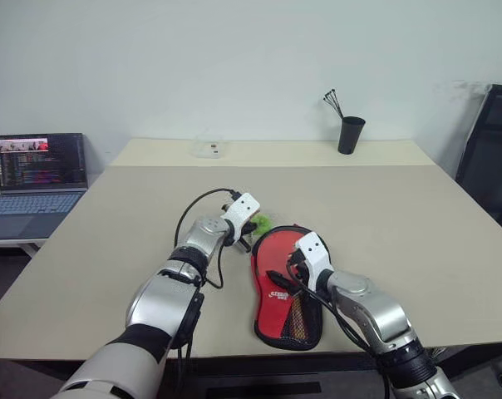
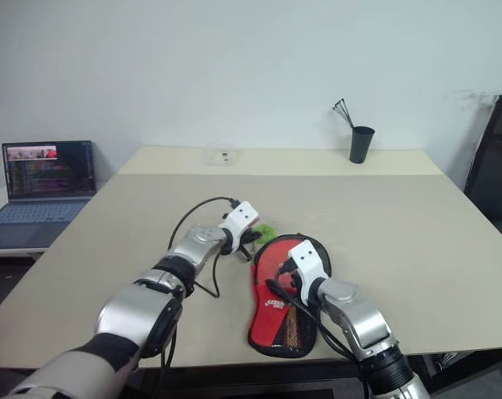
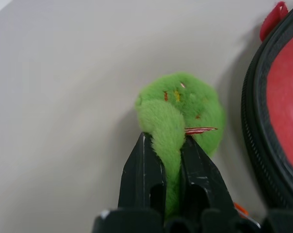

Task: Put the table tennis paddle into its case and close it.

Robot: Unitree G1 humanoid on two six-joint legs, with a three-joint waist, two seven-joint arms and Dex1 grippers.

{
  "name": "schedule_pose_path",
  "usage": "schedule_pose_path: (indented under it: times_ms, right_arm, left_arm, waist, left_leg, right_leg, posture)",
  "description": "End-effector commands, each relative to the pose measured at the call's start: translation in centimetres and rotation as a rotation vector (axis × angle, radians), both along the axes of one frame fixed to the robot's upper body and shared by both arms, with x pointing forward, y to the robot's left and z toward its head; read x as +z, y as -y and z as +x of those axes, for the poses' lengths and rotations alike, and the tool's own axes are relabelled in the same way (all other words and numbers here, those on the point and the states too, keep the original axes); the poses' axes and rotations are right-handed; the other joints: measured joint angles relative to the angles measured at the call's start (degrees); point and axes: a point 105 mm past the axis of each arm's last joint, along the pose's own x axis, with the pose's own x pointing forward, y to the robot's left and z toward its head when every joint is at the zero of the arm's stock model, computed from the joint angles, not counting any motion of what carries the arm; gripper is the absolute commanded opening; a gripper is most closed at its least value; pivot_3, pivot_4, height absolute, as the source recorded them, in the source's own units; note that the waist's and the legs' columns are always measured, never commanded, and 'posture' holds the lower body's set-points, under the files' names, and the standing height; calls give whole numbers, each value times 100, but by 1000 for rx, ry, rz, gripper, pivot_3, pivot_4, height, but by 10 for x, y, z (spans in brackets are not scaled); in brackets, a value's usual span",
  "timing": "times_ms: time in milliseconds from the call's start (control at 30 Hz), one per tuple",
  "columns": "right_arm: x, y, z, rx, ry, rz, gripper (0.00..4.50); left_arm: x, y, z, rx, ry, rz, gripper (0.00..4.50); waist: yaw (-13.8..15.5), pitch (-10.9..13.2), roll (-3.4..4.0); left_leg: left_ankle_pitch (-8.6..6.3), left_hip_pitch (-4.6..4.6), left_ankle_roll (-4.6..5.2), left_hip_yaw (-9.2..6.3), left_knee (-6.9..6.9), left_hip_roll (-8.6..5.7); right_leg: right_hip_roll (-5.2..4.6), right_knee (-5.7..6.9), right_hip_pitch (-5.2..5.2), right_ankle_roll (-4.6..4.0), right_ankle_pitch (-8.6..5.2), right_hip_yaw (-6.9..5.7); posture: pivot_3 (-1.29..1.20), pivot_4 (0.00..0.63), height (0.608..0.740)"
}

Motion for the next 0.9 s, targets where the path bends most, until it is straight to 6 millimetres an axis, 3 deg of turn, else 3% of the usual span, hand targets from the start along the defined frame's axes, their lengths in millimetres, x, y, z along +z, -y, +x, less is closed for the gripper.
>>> schedule_pose_path:
  times_ms: [33, 500, 733, 900]
  right_arm:
    - [-32, 6, -13, -24, -129, -41, 4500]
    - [-52, 4, -41, -49, -203, -44, 4500]
    - [-54, -4, -52, -49, -216, -28, 4500]
    - [-58, -5, -60, -55, -234, -24, 4500]
  left_arm:
    - [30, 21, 7, -57, 137, 78, 15]
    - [49, 75, 2, -224, 397, 349, 15]
    - [70, 103, -2, -270, 548, 386, 15]
    - [73, 122, -8, -329, 633, 458, 15]
  waist:
    - [3, -1, -1]
    - [-2, -10, -12]
    - [1, -12, -15]
    - [14, -12, -15]
  left_leg:
    - [0, 0, 0, 0, 0, 0]
    - [0, 1, 0, 5, -3, -3]
    - [0, 1, 0, 2, -4, -2]
    - [0, 0, 0, 4, -4, -3]
  right_leg:
    - [0, 0, 0, 0, 0, 0]
    - [-1, -7, 1, 1, -1, -1]
    - [-1, -8, 1, 2, -1, -1]
    - [-2, -11, 2, 3, -1, -1]
  posture:
    - [0, 150, 740]
    - [0, 150, 740]
    - [0, 150, 740]
    - [0, 150, 740]
